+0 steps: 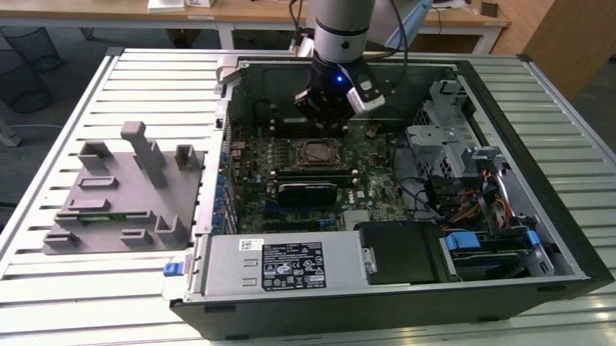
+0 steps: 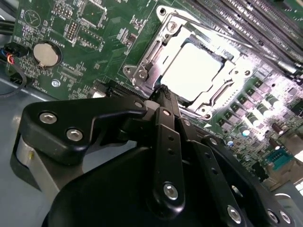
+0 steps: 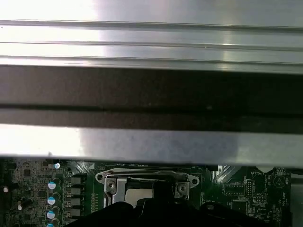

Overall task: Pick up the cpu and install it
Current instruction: 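Install the second cpu locking lever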

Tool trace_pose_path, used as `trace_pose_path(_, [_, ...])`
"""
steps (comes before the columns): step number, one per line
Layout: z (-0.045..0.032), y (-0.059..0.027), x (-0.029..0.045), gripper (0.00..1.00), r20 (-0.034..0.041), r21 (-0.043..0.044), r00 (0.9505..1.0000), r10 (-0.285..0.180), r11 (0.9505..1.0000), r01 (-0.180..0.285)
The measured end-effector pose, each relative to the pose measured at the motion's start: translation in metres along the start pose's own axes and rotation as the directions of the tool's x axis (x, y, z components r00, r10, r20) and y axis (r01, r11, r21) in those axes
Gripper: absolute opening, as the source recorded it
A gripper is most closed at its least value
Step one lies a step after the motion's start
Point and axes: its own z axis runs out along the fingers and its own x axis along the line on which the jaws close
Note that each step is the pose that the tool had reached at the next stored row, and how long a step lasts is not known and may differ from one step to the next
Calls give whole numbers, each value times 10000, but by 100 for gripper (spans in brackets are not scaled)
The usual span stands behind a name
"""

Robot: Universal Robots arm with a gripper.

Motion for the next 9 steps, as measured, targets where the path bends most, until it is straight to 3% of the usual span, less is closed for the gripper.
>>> trace_pose_path(9, [-2,-110,2,11,0,0,10000,-1,10000,1])
